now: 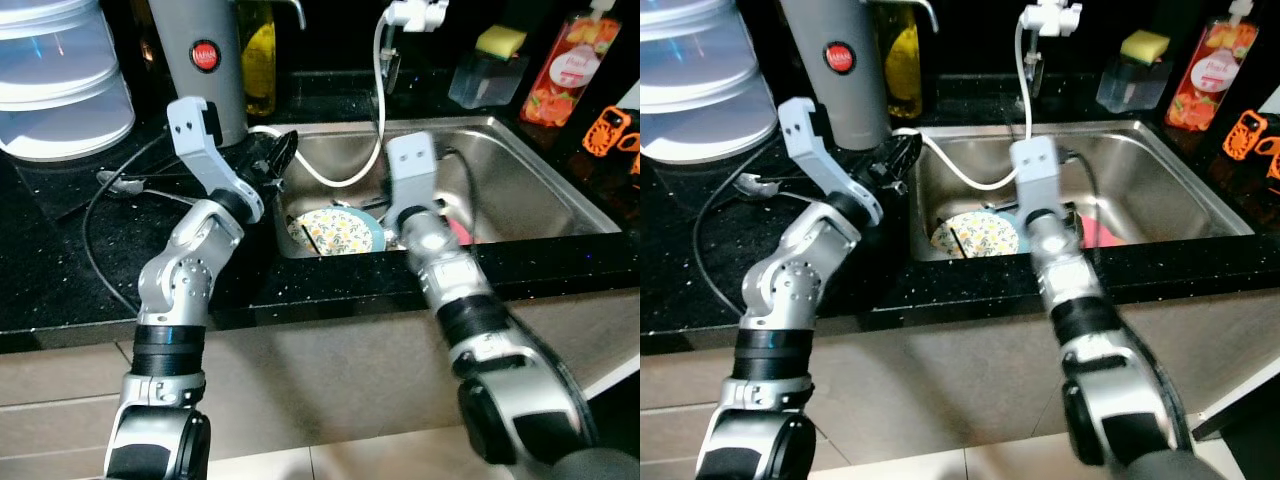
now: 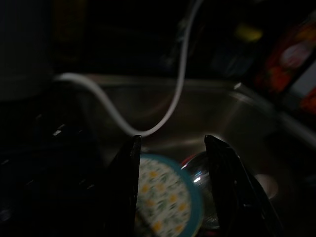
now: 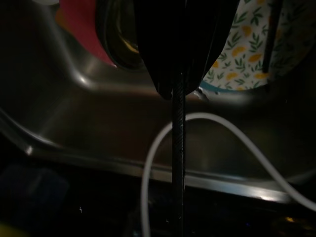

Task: Kitchen organization

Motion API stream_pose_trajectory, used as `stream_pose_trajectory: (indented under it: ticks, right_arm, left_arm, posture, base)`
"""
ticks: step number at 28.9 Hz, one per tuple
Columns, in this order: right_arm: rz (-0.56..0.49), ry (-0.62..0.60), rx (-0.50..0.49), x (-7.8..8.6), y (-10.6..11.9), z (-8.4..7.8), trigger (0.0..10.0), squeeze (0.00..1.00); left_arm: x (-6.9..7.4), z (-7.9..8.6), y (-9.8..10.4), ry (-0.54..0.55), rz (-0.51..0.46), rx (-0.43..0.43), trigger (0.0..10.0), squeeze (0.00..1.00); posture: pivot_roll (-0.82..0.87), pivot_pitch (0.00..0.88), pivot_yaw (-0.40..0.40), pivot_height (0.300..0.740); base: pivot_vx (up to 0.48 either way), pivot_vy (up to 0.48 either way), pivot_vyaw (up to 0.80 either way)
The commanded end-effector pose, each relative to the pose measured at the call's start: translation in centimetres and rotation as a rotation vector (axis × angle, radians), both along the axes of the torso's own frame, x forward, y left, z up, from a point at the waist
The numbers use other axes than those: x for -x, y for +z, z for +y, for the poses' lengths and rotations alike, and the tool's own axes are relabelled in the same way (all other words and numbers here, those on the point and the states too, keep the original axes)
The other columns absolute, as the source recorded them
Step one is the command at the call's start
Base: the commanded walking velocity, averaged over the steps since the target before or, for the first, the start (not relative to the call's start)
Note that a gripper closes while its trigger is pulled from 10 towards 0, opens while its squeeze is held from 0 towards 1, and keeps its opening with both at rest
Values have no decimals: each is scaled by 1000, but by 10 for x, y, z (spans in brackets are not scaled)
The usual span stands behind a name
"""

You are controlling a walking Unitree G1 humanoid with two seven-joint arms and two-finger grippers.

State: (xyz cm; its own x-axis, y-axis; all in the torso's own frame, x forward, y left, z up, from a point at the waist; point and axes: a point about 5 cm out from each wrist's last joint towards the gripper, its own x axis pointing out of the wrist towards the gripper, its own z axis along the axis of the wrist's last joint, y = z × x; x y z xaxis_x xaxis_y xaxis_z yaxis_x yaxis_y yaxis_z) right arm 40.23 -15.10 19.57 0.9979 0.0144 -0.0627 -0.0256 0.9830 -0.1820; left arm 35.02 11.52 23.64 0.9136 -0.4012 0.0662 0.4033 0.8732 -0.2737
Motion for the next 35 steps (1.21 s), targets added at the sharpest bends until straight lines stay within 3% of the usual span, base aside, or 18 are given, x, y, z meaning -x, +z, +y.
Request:
stream_pose_trajectory:
  ticks: [1, 3, 5, 7, 8, 11, 17, 18, 23, 24, 25, 28, 29, 30, 35]
  right_arm:
    - [23, -7, -25, -1, -2, -5, 10000, 0]
    - [32, -38, -42, -2, -4, -10, 10000, 0]
    - [32, -38, -42, -2, -4, -10, 10000, 0]
    - [51, -80, -70, -2, -9, -18, 10000, 0]
    - [51, -80, -70, -2, -9, -18, 10000, 0]
    - [72, -121, -77, 0, -18, -26, 10000, 0]
    - [92, -133, -85, 2, -27, -24, 10000, 0]
    - [91, -129, -104, 2, -28, -23, 10000, 1000]
    - [7, -99, -140, -1, -13, -17, 10000, 1000]
    - [-66, -75, -150, -2, -2, -15, 10000, 75]
    - [-134, -50, -168, -2, 9, -12, 10000, 0]
    - [-186, -20, -184, -1, 17, -10, 10000, 0]
    - [-248, 5, -196, 1, 27, -8, 10000, 0]
    - [-337, 30, -222, 7, 41, -9, 10000, 0]
    - [-439, 12, -267, 18, 55, -18, 10000, 0]
  left_arm:
    - [-7, 2, -13, 14, 96, -113, 10000, 0]
    - [-7, -4, -15, -64, 106, -177, 10000, 0]
    - [-7, -4, -15, -64, 106, -177, 10000, 0]
    - [-3, -11, -16, -195, 109, -241, 10000, 0]
    - [-3, -11, -16, -195, 109, -241, 10000, 0]
    - [2, -11, -13, -345, 95, -283, 10000, 0]
    - [2, -7, -9, -394, 96, -321, 10000, 0]
    - [2, -6, -9, -397, 98, -325, 10000, 0]
    - [5, -8, -8, -413, 101, -326, 10000, 0]
    - [6, -8, -8, -421, 100, -323, 10000, 0]
    - [8, -9, -8, -428, 99, -320, 10000, 0]
    - [9, -9, -8, -436, 97, -317, 10000, 0]
    - [10, -8, -7, -430, 79, -313, 10000, 0]
    - [9, -4, -2, -377, 33, -301, 10000, 0]
    - [2, 11, 5, -255, -10, -272, 10000, 0]
  posture:
    - [142, 0, -14, 740]
    - [145, 0, 6, 740]
    - [145, 0, 6, 740]
    - [139, 0, 39, 740]
    - [139, 0, 39, 740]
    - [130, 0, 66, 740]
    - [136, 8, 90, 740]
    - [141, 14, 91, 740]
    - [154, 28, 86, 740]
    - [155, 27, 81, 740]
    - [157, 25, 77, 740]
    - [157, 25, 77, 740]
    - [156, 24, 72, 740]
    - [153, 22, 63, 740]
    - [151, 20, 60, 740]
  base:
    - [0, 0, 0]
    - [0, 0, 0]
    - [0, 0, 0]
    - [0, 0, 0]
    - [0, 0, 0]
    - [0, 0, 0]
    - [0, 0, 0]
    - [0, 0, 0]
    - [0, 0, 0]
    - [0, 0, 0]
    - [0, 0, 0]
    - [0, 0, 0]
    - [0, 0, 0]
    - [0, 0, 0]
    - [0, 0, 0]
